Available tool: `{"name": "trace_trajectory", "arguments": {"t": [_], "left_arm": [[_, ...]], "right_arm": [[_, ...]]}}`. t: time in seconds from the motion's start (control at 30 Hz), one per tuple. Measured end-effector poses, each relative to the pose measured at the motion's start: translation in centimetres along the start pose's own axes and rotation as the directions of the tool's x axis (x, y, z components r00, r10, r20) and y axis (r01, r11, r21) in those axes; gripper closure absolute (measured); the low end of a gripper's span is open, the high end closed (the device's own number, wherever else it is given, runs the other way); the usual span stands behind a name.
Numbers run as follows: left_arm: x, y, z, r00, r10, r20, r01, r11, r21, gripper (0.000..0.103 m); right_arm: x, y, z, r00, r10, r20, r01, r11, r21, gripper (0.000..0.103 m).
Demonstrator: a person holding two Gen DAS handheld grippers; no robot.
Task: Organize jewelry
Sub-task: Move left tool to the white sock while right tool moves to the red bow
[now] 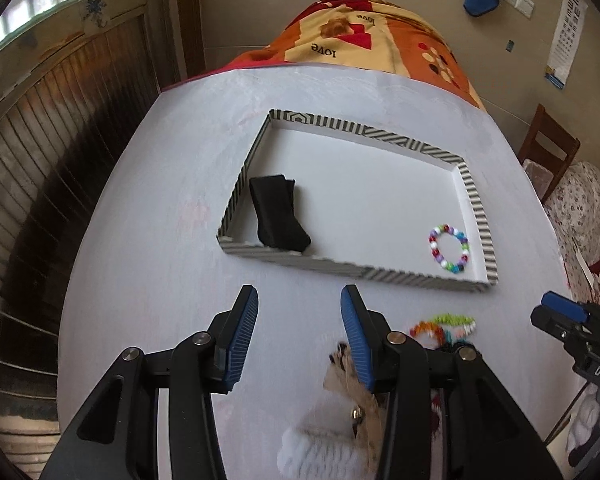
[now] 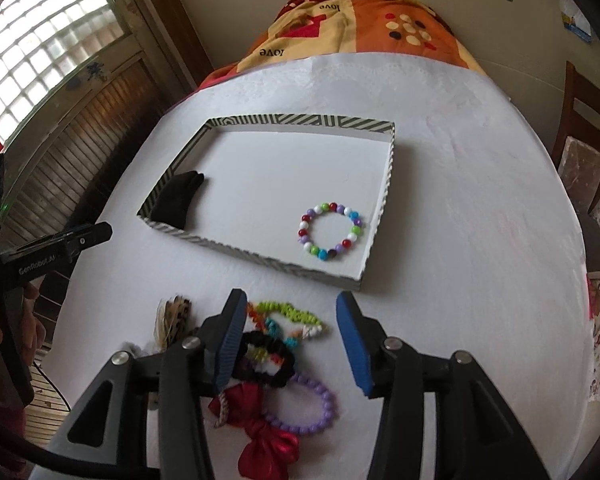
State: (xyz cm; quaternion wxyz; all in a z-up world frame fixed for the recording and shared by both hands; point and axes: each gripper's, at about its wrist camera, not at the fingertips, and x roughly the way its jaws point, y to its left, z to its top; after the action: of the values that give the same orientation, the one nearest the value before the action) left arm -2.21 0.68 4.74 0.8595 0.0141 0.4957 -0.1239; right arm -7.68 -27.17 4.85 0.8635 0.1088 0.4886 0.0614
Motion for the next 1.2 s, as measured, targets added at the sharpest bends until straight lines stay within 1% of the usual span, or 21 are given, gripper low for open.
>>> {"name": "trace_trajectory", "arguments": {"t": [0.13, 0.27, 0.4, 0.6, 0.73, 0.83, 0.93, 1.07, 1.2], "left_arm": [[-0.9, 0.1, -1.2, 1.0, -0.018, -0.005, 0.018, 1.0, -0.003, 0.069], [-1.6, 0.2, -2.6, 1.0, -0.021, -0.018, 0.021, 1.0, 0.006, 0.069], [-2.1, 0.3, -3.7, 0.999, -0.023, -0.027, 0.023, 1.0, 0.017, 0.069], [-2.6, 0.6, -5.0, 0.999, -0.023, -0.044, 0.024, 1.0, 0.018, 0.069], [-2.8, 1.4, -6.0, 0.995, -0.061, -0.074, 0.061, 0.998, -0.006, 0.069], [-2.9, 1.6, -6.4, 0.994, -0.072, -0.08, 0.071, 0.997, -0.014, 0.069], [-3.0, 1.7, -6.9, 0.99, -0.102, -0.093, 0.1, 0.995, -0.027, 0.069], [-3.0, 1.4, -7.5, 0.988, -0.114, -0.109, 0.113, 0.993, -0.019, 0.069], [-2.6, 1.4, -8.2, 0.978, -0.153, -0.142, 0.15, 0.988, -0.028, 0.069]], "right_arm": [[-0.7, 0.5, -0.9, 1.0, 0.002, 0.005, -0.002, 1.0, 0.001, 0.054], [-1.0, 1.1, -1.8, 1.0, 0.001, 0.008, -0.001, 1.0, -0.003, 0.054], [-1.4, 1.8, -2.7, 1.0, 0.0, 0.005, 0.0, 1.0, -0.009, 0.05], [-1.6, 2.6, -3.7, 1.0, -0.004, 0.001, 0.004, 1.0, -0.013, 0.05], [-1.8, 2.8, -4.3, 1.0, -0.006, -0.004, 0.005, 1.0, -0.008, 0.049], [-2.0, 2.6, -4.7, 1.0, -0.012, -0.007, 0.012, 1.0, -0.006, 0.049], [-2.0, 2.2, -4.9, 1.0, -0.02, -0.012, 0.02, 1.0, -0.001, 0.049], [-2.1, 1.8, -5.3, 0.999, -0.026, -0.02, 0.026, 1.0, 0.005, 0.049], [-2.0, 1.6, -6.0, 0.999, -0.026, -0.039, 0.025, 1.0, -0.008, 0.049]]}}
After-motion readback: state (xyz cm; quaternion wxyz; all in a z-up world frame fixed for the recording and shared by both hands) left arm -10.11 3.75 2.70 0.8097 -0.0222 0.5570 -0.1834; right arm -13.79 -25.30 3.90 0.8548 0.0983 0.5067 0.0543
